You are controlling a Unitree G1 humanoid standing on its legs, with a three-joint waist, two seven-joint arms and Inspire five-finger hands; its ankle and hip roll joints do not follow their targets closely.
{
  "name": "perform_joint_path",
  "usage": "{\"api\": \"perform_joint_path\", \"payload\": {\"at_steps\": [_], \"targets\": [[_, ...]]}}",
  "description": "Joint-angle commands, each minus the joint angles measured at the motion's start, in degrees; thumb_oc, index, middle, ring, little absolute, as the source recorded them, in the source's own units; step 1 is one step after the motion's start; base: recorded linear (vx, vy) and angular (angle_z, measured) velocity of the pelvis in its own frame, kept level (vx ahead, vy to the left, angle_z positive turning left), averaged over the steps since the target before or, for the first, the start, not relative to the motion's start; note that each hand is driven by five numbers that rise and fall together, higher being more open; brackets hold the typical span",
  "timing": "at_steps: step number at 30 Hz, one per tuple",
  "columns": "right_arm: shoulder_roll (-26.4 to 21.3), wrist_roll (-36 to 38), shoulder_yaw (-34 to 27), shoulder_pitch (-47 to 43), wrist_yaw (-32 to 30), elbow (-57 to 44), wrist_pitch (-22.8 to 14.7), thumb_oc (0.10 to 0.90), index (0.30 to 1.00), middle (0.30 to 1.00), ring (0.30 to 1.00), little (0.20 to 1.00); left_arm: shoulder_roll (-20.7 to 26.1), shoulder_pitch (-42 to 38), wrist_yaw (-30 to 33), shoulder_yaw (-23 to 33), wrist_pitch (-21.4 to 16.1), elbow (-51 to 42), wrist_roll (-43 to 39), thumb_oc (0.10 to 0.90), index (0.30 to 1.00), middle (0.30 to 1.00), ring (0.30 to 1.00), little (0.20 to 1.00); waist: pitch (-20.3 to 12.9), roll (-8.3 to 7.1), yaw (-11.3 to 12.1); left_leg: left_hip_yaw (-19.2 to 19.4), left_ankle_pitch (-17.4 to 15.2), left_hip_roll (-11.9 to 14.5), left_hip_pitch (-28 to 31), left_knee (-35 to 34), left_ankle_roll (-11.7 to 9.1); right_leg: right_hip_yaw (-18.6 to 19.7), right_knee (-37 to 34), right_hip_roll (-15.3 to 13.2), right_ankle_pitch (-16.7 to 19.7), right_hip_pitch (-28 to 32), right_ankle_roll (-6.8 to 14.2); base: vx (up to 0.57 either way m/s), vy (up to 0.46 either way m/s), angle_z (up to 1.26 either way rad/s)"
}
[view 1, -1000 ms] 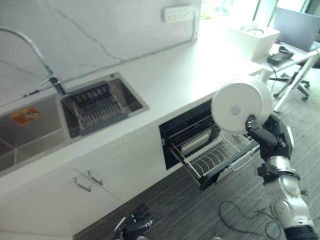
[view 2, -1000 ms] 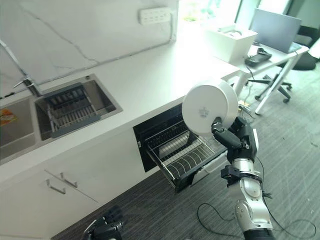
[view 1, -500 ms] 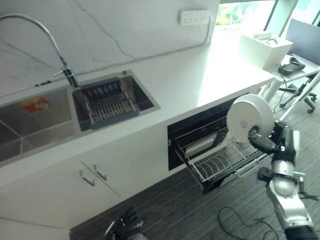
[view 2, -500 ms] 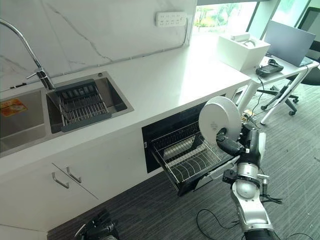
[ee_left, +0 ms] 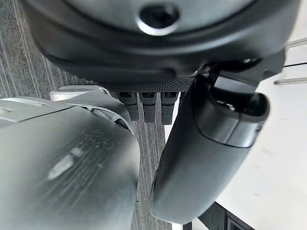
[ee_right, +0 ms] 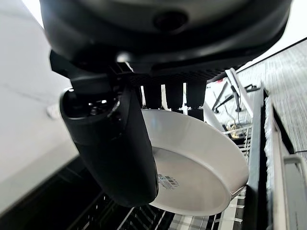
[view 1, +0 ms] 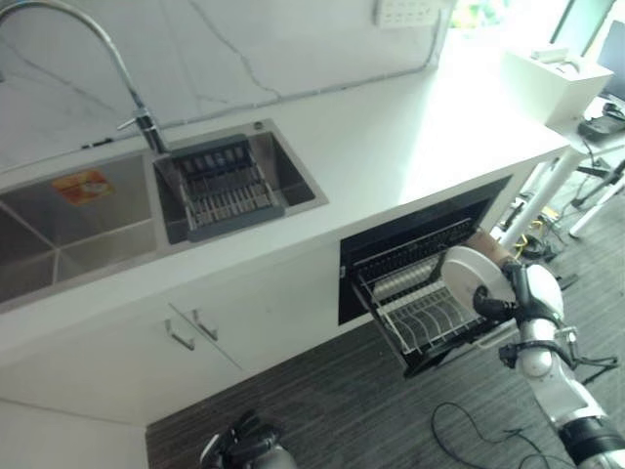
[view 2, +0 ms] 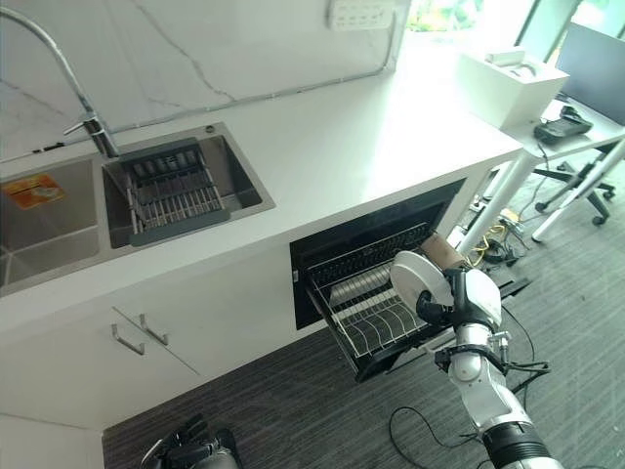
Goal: Place the dishes in the dishwasher.
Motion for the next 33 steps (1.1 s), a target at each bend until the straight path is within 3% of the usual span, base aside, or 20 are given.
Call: {"api": "perform_joint_path", "payload": {"at_steps": [1, 11, 23, 29, 33], "targets": [[-4.04, -0.62, -2.69, -11.51, -3.94, 2.21, -1.56, 0.400, 0.300, 0.300, 0.300, 0.300, 3.08, 3.12, 0.39, -4.60, 3.63, 2.89, 2.59, 0.800, 0.900, 0.900, 0.900, 0.900, -1.01, 0.10, 2.98, 0.16, -10.53, 1.02, 6.16, 4.44, -1.52, -1.71, 7.92, -0.51, -3.75, -5.40, -2.82, 0.01, -0.001, 0.04], [-4.65, -5.71, 7.89, -23.87, -6.91, 18.74, 0.69, 0.400, 0.300, 0.300, 0.300, 0.300, 4.71, 1.93, 1.28, -6.68, 5.12, 0.62, 0.87, 0.800, 0.900, 0.900, 0.900, 0.900, -0.35, 0.67, 7.02, -2.46, -10.13, -0.21, 4.88, 4.44, -1.62, -3.60, 7.92, -1.48, -3.35, -4.70, -2.63, 0.02, 0.018, 0.14], [-7.02, -10.29, 14.13, -32.03, -4.01, 34.23, 3.49, 0.400, 0.300, 0.300, 0.300, 0.300, 6.21, 1.57, 1.35, -8.32, 6.50, -0.64, -0.42, 0.800, 0.900, 0.900, 0.900, 0.900, 0.95, 1.09, 10.06, -4.61, -9.32, -0.91, 2.61, 4.44, -1.49, -4.84, 7.92, -2.44, -2.46, -5.46, -2.10, -0.01, 0.015, 0.15], [-7.41, -13.25, 16.15, -35.12, -3.10, 39.78, 6.47, 0.400, 0.300, 0.300, 0.300, 0.300, 6.65, 0.14, 1.54, -9.36, 6.52, -1.13, -0.93, 0.800, 0.900, 0.900, 0.900, 0.900, 2.24, 1.52, 11.34, -5.78, -9.11, -1.43, 0.93, 4.44, -1.18, -4.91, 7.92, -2.91, -1.70, -7.01, -1.82, -0.06, -0.008, 0.02], [-8.40, -13.66, 18.49, -39.54, -3.24, 42.08, 9.87, 0.400, 0.300, 0.300, 0.300, 0.300, 7.96, -1.73, 0.71, -10.60, 6.26, -2.80, -2.62, 0.800, 0.900, 0.900, 0.900, 0.900, 4.99, 2.30, 12.24, -6.77, -8.77, -1.56, -1.62, 4.44, -1.05, -4.59, 7.92, -3.50, -0.82, -9.48, -1.50, -0.16, -0.032, 0.04]]}}
